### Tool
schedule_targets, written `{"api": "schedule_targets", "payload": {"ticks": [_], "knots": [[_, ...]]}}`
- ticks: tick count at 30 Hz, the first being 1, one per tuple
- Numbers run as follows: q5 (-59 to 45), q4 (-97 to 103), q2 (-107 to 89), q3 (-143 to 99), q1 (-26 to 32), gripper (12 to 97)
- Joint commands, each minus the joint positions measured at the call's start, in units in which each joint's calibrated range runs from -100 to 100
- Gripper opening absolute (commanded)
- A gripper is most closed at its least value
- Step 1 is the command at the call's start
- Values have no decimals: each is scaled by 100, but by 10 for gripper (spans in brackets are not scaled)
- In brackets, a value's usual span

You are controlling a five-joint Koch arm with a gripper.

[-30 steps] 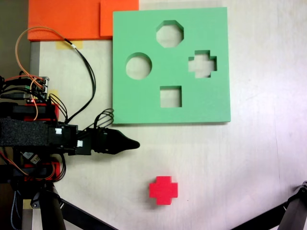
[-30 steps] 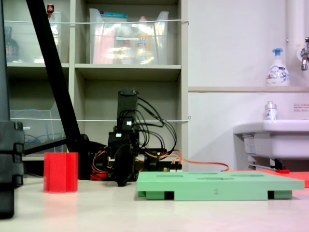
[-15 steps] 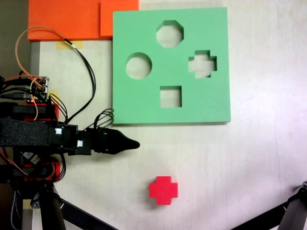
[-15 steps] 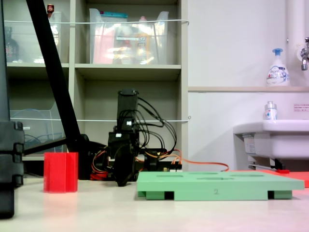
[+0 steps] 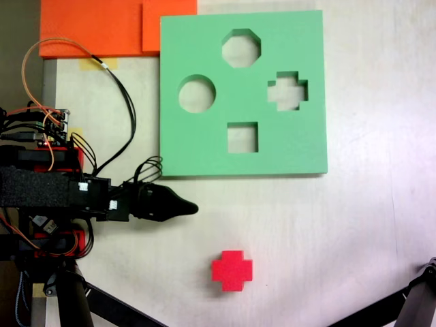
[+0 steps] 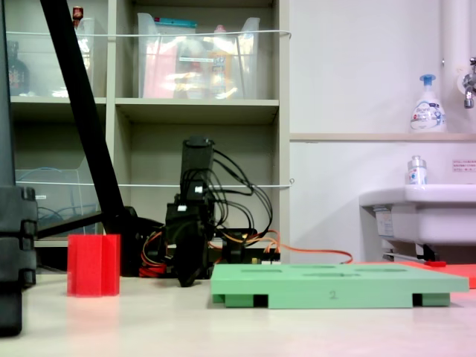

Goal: Put the cross columnar block into the corresponding hole

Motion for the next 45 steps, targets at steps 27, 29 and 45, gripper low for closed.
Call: {"api": "schedule_targets", "payload": {"ticks": [27, 29, 45], "knots": [[3482, -5722, -41, 3562, -689, 456], [3487, -6569, -41, 4459, -694, 457], [3165, -9304, 4023, 9324, -884, 813]]}}
